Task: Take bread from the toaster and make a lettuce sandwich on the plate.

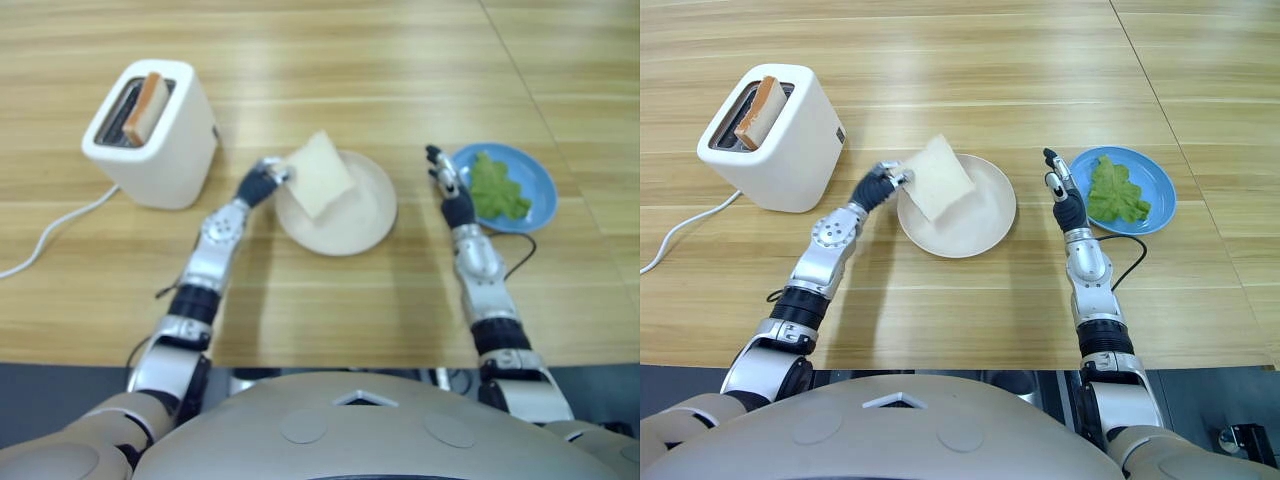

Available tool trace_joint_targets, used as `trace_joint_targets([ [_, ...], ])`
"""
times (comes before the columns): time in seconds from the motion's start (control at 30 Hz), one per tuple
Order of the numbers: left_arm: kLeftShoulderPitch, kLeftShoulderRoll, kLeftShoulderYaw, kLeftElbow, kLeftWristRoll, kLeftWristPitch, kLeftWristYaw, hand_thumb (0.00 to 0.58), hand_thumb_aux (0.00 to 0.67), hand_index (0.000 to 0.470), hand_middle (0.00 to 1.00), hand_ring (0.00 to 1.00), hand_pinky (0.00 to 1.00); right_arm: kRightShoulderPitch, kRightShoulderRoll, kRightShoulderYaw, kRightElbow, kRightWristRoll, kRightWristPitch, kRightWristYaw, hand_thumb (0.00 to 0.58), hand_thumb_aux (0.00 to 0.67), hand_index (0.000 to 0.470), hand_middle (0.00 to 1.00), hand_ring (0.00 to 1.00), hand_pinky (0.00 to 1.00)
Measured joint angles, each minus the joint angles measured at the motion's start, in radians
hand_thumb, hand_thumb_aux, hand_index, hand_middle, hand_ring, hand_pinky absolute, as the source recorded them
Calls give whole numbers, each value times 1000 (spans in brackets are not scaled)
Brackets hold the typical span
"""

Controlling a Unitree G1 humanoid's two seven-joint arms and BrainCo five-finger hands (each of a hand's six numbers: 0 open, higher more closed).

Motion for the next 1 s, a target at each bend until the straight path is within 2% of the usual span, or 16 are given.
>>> trace_joint_targets([
  [0.2, 12, 1, -80, 1, 47, -3, -82, 580, 670, 460, 1000, 1000, 1000, 3, 0, 0, -1, 0, 1, 0, 0, 0, 0, 0, 0, 0],
  [0.23, 12, 1, -84, -1, 58, -8, -85, 578, 628, 431, 1000, 1000, 1000, 3, 0, 0, -1, 0, 1, 0, 0, 0, 0, 0, 0, 0],
  [0.27, 12, 3, -86, -2, 64, -12, -87, 449, 352, 242, 1000, 1000, 1000, 3, 0, 0, -1, 0, 1, 1, 0, 0, 0, 0, 0, 0],
  [0.3, 12, 7, -87, -3, 74, -17, -85, 0, 0, 0, 718, 718, 718, 3, 0, 0, -2, 0, 1, 1, 0, 0, 0, 0, 0, 0],
  [0.33, 11, 11, -88, -3, 83, -21, -79, 0, 0, 0, 718, 718, 718, 3, 0, 0, -3, 0, 2, 1, 0, 0, 0, 0, 0, 0],
  [0.37, 7, 16, -87, -3, 97, -24, -66, 0, 0, 0, 90, 90, 90, 3, -1, 0, -3, 0, 2, 1, 0, 0, 0, 0, 0, 0],
  [0.4, -2, 20, -83, -4, 111, -27, -47, 0, 0, 0, 0, 0, 0, 4, -2, 0, -3, 0, 2, 1, 0, 0, 0, 0, 0, 0],
  [0.87, -14, 105, -39, -165, 288, -46, 180, 0, 0, 0, 0, 0, 0, 7, -18, 3, -48, -16, 6, 4, 0, 0, 0, 0, 0, 0],
  [1.0, -8, 144, 8, -216, 327, -53, 251, 0, 0, 0, 0, 0, 0, 52, -103, 3, -168, -157, -15, -52, 0, 0, 0, 0, 0, 0],
])
